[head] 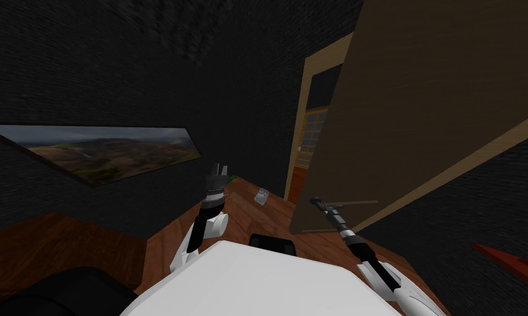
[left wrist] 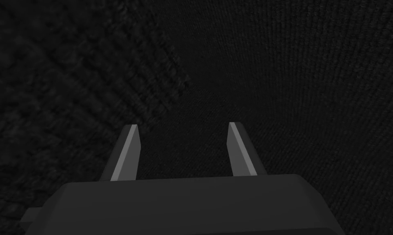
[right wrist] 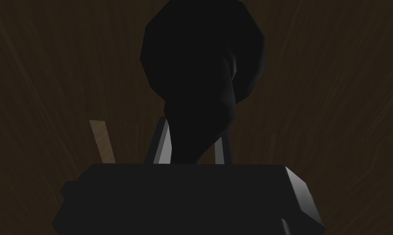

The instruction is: Pull the door open

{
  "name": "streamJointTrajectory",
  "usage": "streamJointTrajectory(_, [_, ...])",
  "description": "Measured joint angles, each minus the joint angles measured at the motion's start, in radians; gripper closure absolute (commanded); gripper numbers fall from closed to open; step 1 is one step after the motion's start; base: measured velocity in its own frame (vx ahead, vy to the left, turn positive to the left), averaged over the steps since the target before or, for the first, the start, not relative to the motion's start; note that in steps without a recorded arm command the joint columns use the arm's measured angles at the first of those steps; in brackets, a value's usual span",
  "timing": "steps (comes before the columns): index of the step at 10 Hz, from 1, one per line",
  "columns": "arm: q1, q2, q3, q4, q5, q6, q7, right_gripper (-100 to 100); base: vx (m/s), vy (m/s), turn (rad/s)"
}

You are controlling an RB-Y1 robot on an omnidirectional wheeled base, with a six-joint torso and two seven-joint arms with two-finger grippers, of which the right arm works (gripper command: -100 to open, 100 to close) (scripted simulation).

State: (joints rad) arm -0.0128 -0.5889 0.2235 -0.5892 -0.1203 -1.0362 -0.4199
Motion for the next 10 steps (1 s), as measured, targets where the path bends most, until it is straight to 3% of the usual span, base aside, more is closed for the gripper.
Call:
streamJointTrajectory(1, [-0.004,-0.007,0.003,0.019,-0.001,-0.019,-0.006,100,-0.243,-0.130,0.201])
streamJointTrajectory(3, [0.021,-0.023,0.011,-0.005,-0.004,-0.036,-0.014,100,-0.204,-0.120,0.153])
streamJointTrajectory(5, [0.011,-0.022,0.025,0.055,0.000,-0.088,-0.024,100,-0.141,-0.070,0.105])
streamJointTrajectory(7, [0.040,-0.036,0.029,0.031,-0.004,-0.099,-0.028,100,-0.171,-0.102,0.202])
streamJointTrajectory(10, [0.059,-0.047,0.037,0.017,-0.006,-0.118,-0.036,100,-0.155,-0.060,0.116])
